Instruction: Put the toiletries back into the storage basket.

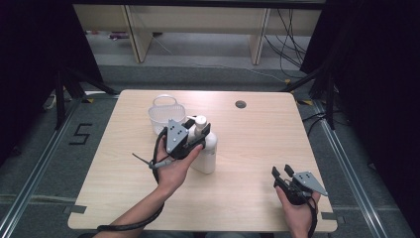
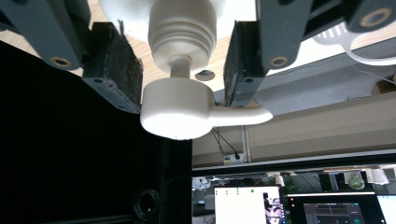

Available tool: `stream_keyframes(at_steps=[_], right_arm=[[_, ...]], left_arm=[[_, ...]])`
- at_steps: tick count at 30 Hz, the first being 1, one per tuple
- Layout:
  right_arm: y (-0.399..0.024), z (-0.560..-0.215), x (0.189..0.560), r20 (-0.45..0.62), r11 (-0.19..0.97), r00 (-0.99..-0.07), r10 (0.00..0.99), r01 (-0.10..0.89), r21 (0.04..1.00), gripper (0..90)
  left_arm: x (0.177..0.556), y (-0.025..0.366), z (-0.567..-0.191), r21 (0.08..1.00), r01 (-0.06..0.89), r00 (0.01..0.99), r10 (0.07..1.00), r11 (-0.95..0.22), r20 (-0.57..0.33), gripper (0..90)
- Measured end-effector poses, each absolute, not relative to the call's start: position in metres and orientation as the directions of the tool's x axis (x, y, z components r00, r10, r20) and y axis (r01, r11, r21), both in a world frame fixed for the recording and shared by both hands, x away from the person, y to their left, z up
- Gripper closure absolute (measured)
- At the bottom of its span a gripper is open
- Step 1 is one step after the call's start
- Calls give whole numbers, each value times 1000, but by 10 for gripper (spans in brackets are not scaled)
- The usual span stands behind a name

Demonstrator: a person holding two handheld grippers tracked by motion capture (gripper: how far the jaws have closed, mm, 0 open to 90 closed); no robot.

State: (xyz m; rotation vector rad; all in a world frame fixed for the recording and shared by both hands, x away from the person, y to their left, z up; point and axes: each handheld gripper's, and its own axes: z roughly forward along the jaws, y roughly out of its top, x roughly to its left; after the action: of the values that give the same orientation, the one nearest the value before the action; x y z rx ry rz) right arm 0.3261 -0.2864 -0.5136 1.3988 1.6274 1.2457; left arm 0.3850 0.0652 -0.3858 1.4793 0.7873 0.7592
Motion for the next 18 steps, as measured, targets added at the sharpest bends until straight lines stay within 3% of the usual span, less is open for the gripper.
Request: stream_keyframes(at_steps=[5, 18], right_arm=[[-288, -512, 325, 62, 15, -202, 977, 360, 933, 494], [-287, -513, 325, 97, -13, -209, 973, 373, 928, 494]], left_arm=[[386, 64, -385, 998, 44, 549, 836, -42, 11, 516], [389, 65, -381, 997, 66, 564, 825, -39, -5, 585]])
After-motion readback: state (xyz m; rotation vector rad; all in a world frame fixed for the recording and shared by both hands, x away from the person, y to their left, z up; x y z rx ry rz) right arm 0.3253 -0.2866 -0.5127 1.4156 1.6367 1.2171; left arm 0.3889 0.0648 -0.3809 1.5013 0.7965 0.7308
